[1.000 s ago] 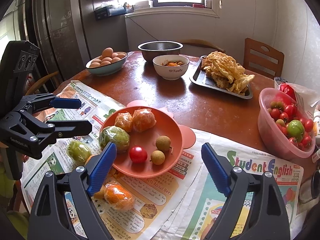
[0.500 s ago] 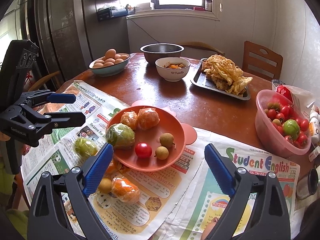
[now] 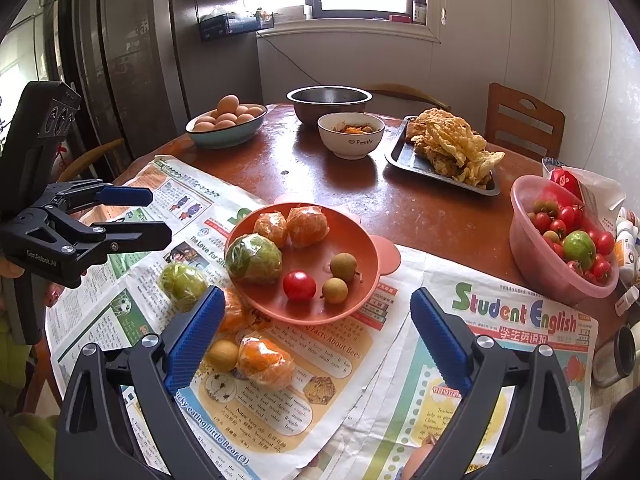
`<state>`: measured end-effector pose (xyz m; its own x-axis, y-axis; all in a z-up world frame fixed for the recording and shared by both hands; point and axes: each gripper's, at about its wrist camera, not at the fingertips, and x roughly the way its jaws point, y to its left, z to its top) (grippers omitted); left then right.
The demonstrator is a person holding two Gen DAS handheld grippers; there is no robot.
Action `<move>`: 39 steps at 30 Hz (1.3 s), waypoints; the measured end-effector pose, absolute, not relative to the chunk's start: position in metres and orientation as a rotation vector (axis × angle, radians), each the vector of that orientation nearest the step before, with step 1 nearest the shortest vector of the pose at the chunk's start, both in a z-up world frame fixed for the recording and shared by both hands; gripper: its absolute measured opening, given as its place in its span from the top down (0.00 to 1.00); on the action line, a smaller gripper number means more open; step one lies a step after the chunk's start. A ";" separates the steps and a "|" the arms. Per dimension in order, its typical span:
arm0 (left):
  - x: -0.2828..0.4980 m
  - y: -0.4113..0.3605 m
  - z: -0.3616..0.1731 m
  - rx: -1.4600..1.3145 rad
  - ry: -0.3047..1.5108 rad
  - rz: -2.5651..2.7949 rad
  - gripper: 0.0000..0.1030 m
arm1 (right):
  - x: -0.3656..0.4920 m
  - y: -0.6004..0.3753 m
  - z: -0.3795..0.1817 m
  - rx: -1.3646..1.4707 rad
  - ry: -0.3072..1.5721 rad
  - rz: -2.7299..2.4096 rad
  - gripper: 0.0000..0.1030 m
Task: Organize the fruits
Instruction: 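Withdraw both open tools back over the remaining fruit, then grasp a kiwi with the left tool while the right tool grasps a wrapped orange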
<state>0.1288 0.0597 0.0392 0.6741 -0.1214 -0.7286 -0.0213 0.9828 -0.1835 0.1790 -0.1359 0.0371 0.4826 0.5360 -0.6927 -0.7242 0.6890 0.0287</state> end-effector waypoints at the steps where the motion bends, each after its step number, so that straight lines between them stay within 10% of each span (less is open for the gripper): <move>1: 0.127 0.060 0.038 -0.181 0.832 -0.056 0.10 | 0.178 -0.136 0.037 -0.285 0.735 0.780 0.09; 34: 0.081 0.005 -0.016 -0.105 0.960 -0.143 0.10 | 0.156 -0.143 -0.017 -0.317 0.842 0.783 0.10; 39: 0.084 0.001 -0.022 -0.106 0.969 -0.141 0.10 | 0.160 -0.139 -0.024 -0.319 0.861 0.807 0.22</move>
<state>0.0836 0.0006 -0.0216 0.5585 -0.1664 -0.8126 0.0716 0.9857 -0.1526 0.1598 -0.1392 -0.0237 0.3863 0.4995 -0.7754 -0.7413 0.6684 0.0612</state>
